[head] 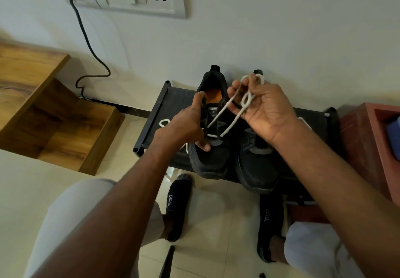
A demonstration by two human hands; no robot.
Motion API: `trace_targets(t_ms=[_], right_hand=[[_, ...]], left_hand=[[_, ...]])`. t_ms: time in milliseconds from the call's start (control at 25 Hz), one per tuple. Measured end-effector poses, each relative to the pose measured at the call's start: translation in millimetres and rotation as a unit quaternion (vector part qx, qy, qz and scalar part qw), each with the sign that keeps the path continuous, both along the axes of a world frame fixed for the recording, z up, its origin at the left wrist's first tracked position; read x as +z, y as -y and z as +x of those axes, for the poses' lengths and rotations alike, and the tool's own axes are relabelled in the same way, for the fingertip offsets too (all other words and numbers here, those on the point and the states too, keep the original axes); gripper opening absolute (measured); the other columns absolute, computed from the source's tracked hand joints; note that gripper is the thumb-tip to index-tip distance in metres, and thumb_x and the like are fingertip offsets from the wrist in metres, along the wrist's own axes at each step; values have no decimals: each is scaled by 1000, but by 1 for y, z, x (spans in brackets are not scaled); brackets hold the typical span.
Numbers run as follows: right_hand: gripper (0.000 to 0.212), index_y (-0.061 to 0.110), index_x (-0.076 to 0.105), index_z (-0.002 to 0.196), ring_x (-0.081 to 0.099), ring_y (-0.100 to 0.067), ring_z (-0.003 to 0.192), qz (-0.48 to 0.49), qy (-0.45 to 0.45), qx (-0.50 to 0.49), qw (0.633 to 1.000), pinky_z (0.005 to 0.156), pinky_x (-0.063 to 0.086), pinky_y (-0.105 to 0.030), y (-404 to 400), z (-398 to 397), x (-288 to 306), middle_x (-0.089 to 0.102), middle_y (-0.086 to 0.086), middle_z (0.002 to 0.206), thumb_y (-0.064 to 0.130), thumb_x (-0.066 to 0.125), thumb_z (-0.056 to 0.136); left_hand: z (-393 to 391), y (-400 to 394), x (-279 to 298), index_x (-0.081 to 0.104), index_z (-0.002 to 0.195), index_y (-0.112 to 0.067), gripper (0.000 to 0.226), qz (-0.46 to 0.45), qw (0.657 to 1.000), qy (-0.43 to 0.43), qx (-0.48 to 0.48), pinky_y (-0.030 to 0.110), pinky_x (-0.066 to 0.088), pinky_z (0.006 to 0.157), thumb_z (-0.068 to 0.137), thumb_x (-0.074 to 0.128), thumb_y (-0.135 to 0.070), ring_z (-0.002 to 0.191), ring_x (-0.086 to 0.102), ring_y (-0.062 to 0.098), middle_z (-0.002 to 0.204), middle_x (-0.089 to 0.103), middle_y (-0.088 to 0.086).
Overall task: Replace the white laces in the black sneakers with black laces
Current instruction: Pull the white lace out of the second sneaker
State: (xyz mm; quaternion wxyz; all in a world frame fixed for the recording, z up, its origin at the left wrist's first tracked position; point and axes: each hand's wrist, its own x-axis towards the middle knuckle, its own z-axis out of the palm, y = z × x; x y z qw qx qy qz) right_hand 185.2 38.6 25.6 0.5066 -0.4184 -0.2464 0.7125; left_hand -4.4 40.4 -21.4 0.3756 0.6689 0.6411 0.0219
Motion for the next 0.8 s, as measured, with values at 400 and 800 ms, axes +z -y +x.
trace_targets(t_ms=[400, 800], right_hand=[[26, 24, 71, 122, 62, -22, 103, 250, 742, 215, 583, 100, 51, -45, 22, -38, -41, 60, -2, 116, 28, 71, 97], [8, 25, 77, 89, 74, -9, 70, 68, 518, 36, 852, 70, 61, -30, 11, -28, -36, 75, 3, 80, 21, 75, 95]], left_hand=[[5, -3, -3, 3, 154, -36, 140, 20, 999, -29, -14, 45, 53, 86, 56, 98, -5, 105, 63, 29, 122, 63, 10], [-1, -1, 0, 12, 147, -31, 125, 22, 1000, -12, -10, 37, 50, 72, 60, 97, -5, 88, 63, 20, 102, 61, 2]])
